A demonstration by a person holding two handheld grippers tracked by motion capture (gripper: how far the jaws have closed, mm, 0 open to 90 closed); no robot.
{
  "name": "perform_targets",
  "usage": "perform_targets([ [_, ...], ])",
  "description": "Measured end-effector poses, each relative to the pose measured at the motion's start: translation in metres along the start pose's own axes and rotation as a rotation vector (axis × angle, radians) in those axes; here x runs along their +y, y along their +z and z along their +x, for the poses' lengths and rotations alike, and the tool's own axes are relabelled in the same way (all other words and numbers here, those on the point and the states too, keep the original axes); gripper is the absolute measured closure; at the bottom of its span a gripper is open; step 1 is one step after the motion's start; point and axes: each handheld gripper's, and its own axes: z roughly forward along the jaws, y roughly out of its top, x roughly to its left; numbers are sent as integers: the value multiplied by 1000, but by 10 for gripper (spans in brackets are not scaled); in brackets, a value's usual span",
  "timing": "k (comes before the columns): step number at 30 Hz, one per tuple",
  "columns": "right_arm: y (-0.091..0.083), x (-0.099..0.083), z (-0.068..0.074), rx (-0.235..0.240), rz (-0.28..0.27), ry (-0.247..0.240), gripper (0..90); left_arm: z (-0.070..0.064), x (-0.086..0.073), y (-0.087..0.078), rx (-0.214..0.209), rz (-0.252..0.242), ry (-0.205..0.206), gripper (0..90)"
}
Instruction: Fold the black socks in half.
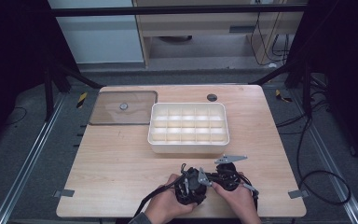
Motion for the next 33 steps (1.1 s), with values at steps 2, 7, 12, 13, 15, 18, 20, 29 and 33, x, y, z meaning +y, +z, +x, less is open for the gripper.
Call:
perform_targets([
  [2, 0, 0, -1, 1, -6, -10, 846, 0, 0, -4, 5, -10, -2, 680],
  [7, 0, 0, -1, -3, -6, -9, 841, 4, -3, -18, 30, -36, -12, 656],
  [12, 0, -1, -1, -4, -7, -14, 831, 15, -9, -31, 72, -60, -42, 656],
  [13, 0, -1, -1, -5, -8, -15, 827, 17, -11, -32, 80, -61, -47, 654],
  [15, 0, -1, -1, -5, -8, -13, 819, 23, -14, -34, 101, -59, -59, 651],
  [18, 0, -1, -1, -2, -8, -10, 813, 31, -20, -34, 126, -52, -74, 640],
  [20, 0, -1, -1, -7, -7, -11, 807, 33, -23, -32, 142, -40, -73, 634],
  [29, -1, -1, -2, -33, -15, -16, 681, 41, -31, -26, 161, -35, -100, 604],
  [33, -1, -1, -3, -40, -19, 1, 605, 42, -32, -27, 167, -39, -106, 597],
])
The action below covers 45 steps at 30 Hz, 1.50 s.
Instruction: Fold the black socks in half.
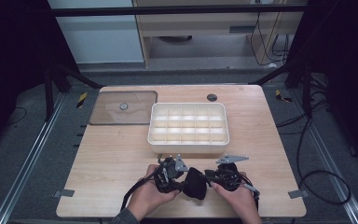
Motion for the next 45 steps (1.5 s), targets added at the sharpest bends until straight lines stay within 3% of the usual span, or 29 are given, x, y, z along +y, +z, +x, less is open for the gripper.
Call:
perform_targets([
  [5, 0, 1, -1, 12, -13, 29, 516, 2, -2, 0, 0, 1, -5, 596],
  [14, -2, 3, 1, 45, -34, 61, 436, 5, -6, 1, -1, -3, -16, 595],
  [33, -6, 12, 11, 71, -63, 52, 394, 10, -12, -5, 0, -21, -39, 596],
  [38, -10, 14, 14, 58, -59, 54, 357, 15, -15, -8, 23, -30, -57, 546],
  [45, -23, 26, 23, -25, -26, 27, 245, 28, -25, -17, 73, -44, -103, 373],
])
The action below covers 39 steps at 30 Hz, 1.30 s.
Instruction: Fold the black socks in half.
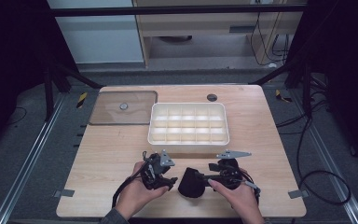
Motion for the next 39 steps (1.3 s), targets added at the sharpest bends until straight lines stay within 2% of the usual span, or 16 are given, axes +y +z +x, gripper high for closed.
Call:
perform_targets([
  [4, -7, 10, 6, -50, 31, -22, 173, 12, -8, -2, 20, -16, -44, 218],
  [6, -12, 16, 11, -76, 54, -29, 142, 20, -14, -1, 32, -19, -81, 137],
  [11, -12, 25, 18, -127, 124, -35, 97, 40, -34, 0, 55, -34, -120, 50],
  [16, -3, 29, 24, -171, 194, -12, 157, 65, -59, -2, 93, -54, -155, 46],
  [19, 4, 29, 28, -186, 234, 11, 189, 80, -76, -3, 133, -51, -168, 46],
  [24, 13, 31, 28, -205, 272, 55, 216, 98, -91, -7, 160, -54, -213, 45],
  [29, 17, 39, 29, -216, 287, 72, 232, 106, -104, -3, 169, -27, -245, 46],
  [33, 21, 36, 30, -208, 290, 83, 245, 111, -107, -5, 175, -37, -273, 44],
  [39, 28, 32, 28, -203, 299, 106, 273, 112, -111, -3, 160, -30, -278, 46],
])
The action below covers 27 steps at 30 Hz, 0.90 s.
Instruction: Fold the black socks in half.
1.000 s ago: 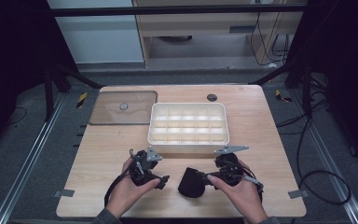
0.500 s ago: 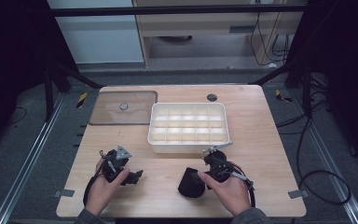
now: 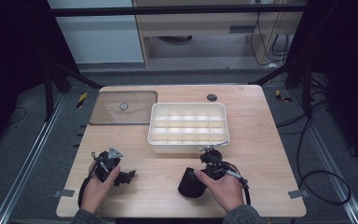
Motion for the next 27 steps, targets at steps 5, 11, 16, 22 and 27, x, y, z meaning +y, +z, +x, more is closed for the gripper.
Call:
perform_targets([
  [5, 5, -4, -1, 5, 10, 17, 308, 1, 0, 1, -8, 1, 0, 47],
  [11, 15, -11, -3, 20, 22, 35, 327, 0, 1, 1, -9, 5, 11, 49],
  [16, 23, -18, -4, 31, 27, 55, 331, 0, 1, 2, -13, 8, 7, 49],
  [22, 29, -24, -6, 72, 15, 92, 344, -1, 1, 2, -13, 10, 13, 49],
  [27, 32, -27, -6, 115, -1, 104, 415, 0, 1, 3, -18, 11, 9, 50],
])
